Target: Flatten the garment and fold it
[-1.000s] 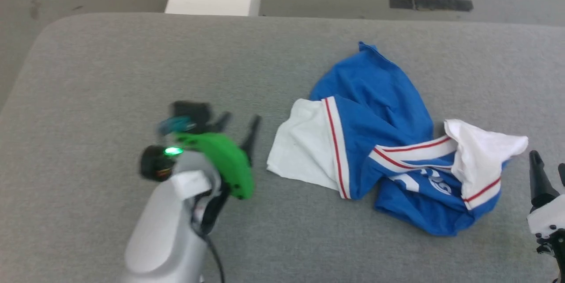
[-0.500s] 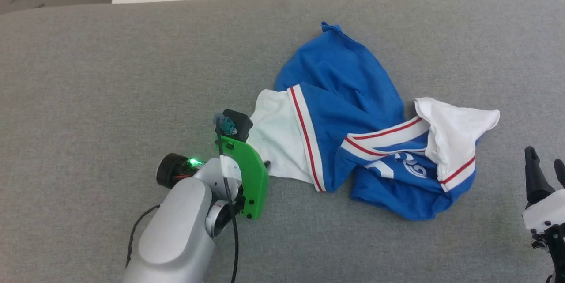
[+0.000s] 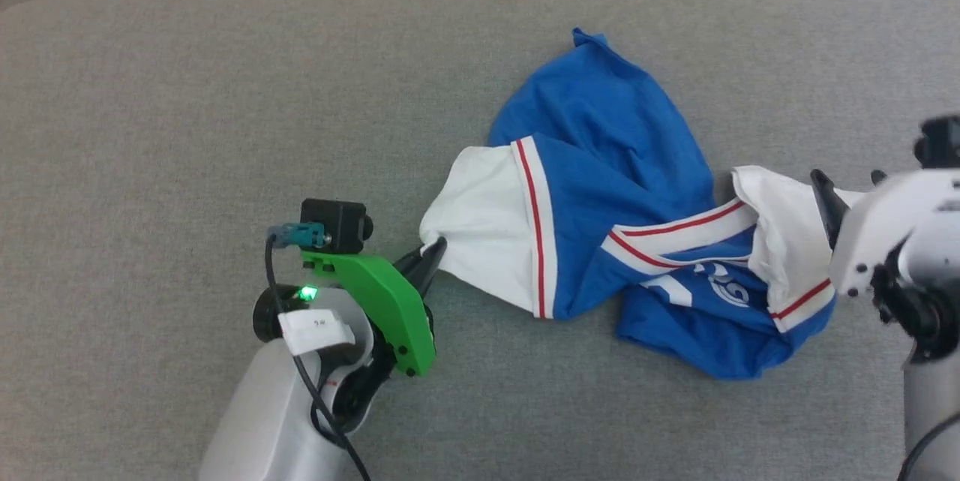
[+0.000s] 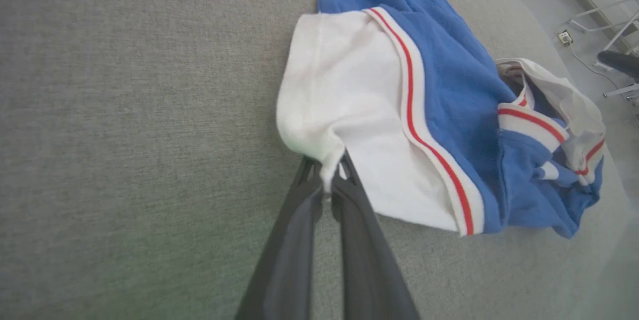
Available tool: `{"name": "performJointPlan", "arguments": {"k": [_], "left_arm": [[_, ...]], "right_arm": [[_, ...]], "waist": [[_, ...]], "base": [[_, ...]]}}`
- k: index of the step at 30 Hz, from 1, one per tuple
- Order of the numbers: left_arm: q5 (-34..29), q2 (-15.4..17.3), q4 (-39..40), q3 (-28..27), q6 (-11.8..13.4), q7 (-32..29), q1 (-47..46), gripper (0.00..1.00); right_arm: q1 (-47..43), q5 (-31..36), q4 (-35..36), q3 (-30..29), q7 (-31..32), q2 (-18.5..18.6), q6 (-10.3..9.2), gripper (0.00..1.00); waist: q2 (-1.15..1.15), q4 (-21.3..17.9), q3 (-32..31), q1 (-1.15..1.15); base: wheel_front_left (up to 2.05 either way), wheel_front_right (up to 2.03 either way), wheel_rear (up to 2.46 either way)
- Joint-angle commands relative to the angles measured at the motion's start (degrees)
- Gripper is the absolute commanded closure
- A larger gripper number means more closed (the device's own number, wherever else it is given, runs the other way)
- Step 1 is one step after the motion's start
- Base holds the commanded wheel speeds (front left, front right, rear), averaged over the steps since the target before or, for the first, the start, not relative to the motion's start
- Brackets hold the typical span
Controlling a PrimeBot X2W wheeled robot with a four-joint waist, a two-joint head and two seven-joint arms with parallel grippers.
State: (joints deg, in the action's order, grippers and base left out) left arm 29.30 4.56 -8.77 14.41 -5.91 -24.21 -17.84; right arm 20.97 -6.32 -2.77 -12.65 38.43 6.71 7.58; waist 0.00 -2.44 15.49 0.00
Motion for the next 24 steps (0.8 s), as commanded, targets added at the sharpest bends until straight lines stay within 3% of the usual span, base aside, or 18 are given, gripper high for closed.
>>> {"name": "performJointPlan", "arguments": {"k": [1,9,16,17,18,19,24], "left_arm": [[0.36,0.07,0.91,0.28,0.29,-0.29,0.77,1.00],[0.69,-0.34,3.95,2.24,0.30,-0.73,0.65,1.00],[0.77,-0.26,4.09,2.61,0.31,-0.34,0.17,1.00],[0.84,-0.27,4.00,2.60,0.32,-0.23,0.20,1.00],[0.87,-0.26,3.91,2.63,0.31,-0.01,0.23,1.00],[1.03,-0.29,3.83,2.60,0.28,0.29,0.26,1.00],[1.71,-0.43,3.75,1.85,0.10,3.20,-0.80,1.00]], "right_arm": [[2.06,1.38,-1.61,1.40,2.67,1.72,-0.09,0.00],[10.87,3.85,-10.25,10.51,12.67,6.66,-0.09,0.00],[12.73,1.48,-14.77,17.69,20.27,9.48,-0.09,0.00],[12.77,0.84,-14.97,17.92,21.20,9.64,-0.09,0.39],[12.89,0.11,-14.85,18.09,21.57,9.84,-0.09,0.87],[13.01,-0.39,-14.63,17.87,21.34,9.99,-0.09,1.00],[14.17,-2.65,-12.55,12.73,15.04,8.69,-0.09,1.00]], "waist": [[0.00,1.28,1.56,0.00],[0.00,3.15,5.89,0.00],[0.00,3.20,7.40,0.00],[0.00,3.13,7.31,0.00],[0.00,3.02,7.11,0.00],[0.00,2.92,6.88,0.00],[0.00,2.44,4.39,0.00]], "base": [[0.00,0.00,0.00],[0.00,0.00,0.00],[0.00,0.00,0.00],[0.00,0.00,0.00],[0.00,0.00,0.00],[0.00,0.00,0.00],[0.00,0.00,0.00]]}}
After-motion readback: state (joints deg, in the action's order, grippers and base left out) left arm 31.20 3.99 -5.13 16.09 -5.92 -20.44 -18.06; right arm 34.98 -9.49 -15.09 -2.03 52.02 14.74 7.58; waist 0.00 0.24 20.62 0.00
